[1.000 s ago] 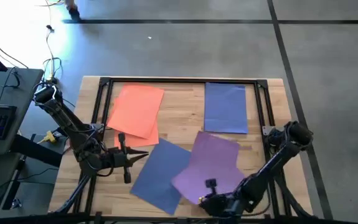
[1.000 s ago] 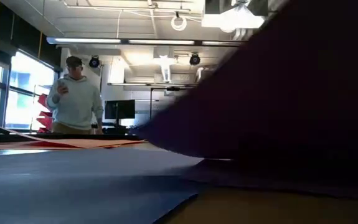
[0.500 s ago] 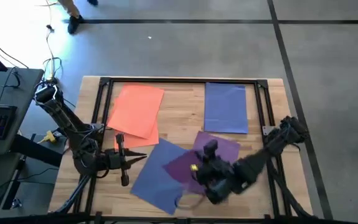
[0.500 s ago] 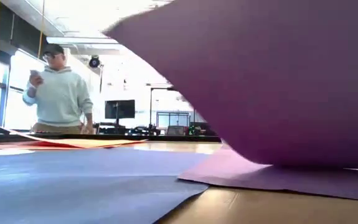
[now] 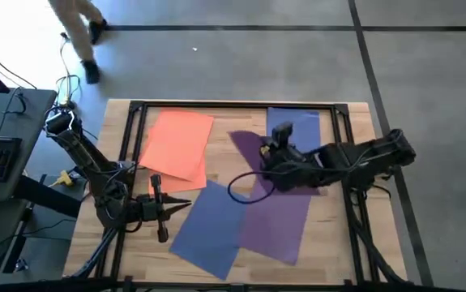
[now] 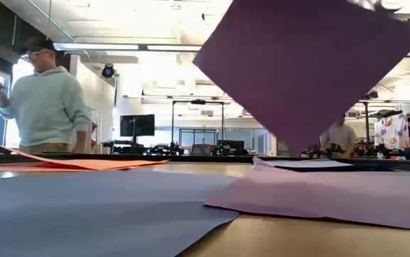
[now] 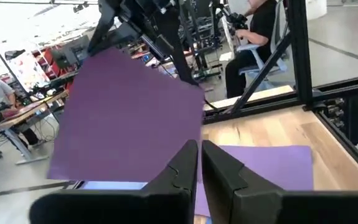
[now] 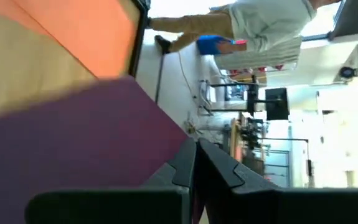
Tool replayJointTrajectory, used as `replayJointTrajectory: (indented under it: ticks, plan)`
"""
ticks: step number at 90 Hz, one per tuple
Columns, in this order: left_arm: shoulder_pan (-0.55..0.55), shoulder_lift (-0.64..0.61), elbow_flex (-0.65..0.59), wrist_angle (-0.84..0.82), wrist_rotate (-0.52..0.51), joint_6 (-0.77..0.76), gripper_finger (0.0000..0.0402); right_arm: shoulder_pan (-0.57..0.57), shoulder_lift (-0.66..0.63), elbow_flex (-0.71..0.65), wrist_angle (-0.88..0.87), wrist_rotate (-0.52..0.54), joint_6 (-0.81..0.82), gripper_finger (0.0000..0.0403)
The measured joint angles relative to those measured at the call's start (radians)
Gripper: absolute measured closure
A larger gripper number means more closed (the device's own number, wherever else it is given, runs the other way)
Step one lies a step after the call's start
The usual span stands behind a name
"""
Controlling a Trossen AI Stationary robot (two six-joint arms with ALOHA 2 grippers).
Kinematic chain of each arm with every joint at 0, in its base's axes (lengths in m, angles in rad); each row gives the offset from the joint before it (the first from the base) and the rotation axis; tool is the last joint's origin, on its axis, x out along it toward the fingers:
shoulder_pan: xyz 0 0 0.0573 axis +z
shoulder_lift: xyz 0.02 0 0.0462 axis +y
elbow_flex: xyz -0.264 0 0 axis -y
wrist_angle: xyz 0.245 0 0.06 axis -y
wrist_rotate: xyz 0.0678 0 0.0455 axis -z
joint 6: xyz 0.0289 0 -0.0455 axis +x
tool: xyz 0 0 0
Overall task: Organize paper
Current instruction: Stack the purple paper on top of the purple paper
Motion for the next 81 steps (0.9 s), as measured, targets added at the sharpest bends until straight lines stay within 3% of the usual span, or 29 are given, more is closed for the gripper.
replayJointTrajectory:
  ticks: [8, 22, 30, 36, 47, 60, 70, 81]
  plan:
    - [0.001, 0.000, 0.000, -0.001, 0.000, 0.001, 0.0402, 0.023, 0.018, -0.039, 0.103, -0.094, 0.000, 0.0403]
    - [0.002, 0.000, 0.000, -0.006, -0.005, 0.001, 0.0402, 0.120, 0.099, -0.206, 0.405, -0.351, 0.012, 0.0403]
    - [0.002, 0.000, 0.000, -0.006, -0.005, 0.001, 0.0402, 0.184, 0.144, -0.313, 0.568, -0.424, 0.074, 0.0403]
    - [0.002, 0.000, 0.000, -0.006, -0.005, -0.001, 0.0402, 0.229, 0.177, -0.391, 0.595, -0.441, 0.178, 0.0403]
    - [0.002, 0.000, 0.000, -0.006, -0.005, -0.001, 0.0402, 0.303, 0.211, -0.531, 0.597, -0.432, 0.454, 0.0403]
    - [0.004, 0.000, 0.000, -0.006, -0.006, -0.009, 0.0402, 0.387, 0.218, -0.644, 0.585, -0.328, 0.741, 0.0403]
    - [0.010, 0.000, 0.000, -0.006, -0.007, -0.015, 0.0402, 0.438, 0.217, -0.640, 0.535, -0.226, 0.868, 0.0403]
    - [0.020, 0.000, 0.000, -0.007, -0.007, -0.018, 0.0402, 0.455, 0.217, -0.605, 0.443, -0.208, 0.954, 0.0403]
